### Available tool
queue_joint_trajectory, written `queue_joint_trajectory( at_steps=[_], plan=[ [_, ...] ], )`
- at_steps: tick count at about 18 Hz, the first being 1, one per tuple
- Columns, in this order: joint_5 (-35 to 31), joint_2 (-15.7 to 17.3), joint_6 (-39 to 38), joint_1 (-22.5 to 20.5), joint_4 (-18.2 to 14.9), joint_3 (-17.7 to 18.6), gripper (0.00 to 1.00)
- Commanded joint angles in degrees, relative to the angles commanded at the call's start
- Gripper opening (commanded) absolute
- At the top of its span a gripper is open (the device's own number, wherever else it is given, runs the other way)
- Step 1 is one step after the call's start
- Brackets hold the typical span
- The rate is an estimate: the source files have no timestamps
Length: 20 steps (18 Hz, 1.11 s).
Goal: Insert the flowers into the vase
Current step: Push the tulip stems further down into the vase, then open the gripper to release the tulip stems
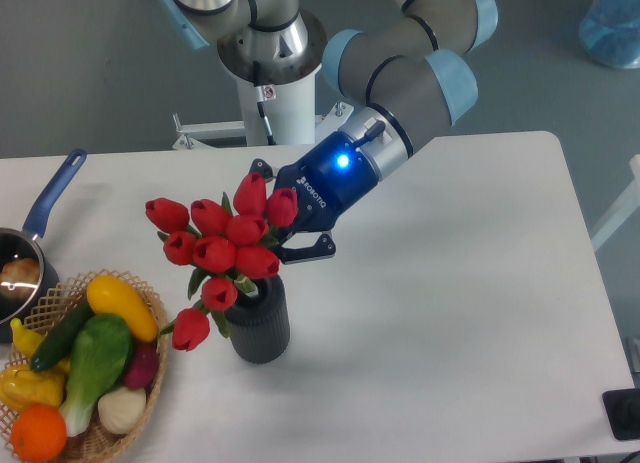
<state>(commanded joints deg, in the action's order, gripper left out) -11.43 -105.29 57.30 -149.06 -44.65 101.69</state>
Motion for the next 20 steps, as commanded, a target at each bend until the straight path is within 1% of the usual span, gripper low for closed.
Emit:
queue_joint_trajectory(
  at_steps=[3,5,10,11,14,15,17,18,19,20],
  plan=[
    [0.09,-1.14,3.85,0.0,0.0,1.06,0.0],
    [0.0,-1.32,7.02,0.0,0.09,2.81,0.0],
    [0.18,-1.67,7.65,-0.26,0.0,3.69,0.01],
    [0.18,-1.67,7.65,-0.26,0.0,3.7,0.03],
    [0.09,-1.76,7.91,-0.35,0.0,4.57,0.06],
    [0.09,-1.76,7.91,-0.44,0.0,4.66,0.09],
    [0.09,-1.85,8.96,-0.53,-0.09,4.84,0.17],
    [0.09,-1.85,10.01,-0.61,-0.09,5.1,0.28],
    [0.0,-1.93,10.81,-0.7,-0.09,5.54,0.52],
    [0.0,-1.94,11.16,-0.88,-0.09,6.15,0.82]
  ],
)
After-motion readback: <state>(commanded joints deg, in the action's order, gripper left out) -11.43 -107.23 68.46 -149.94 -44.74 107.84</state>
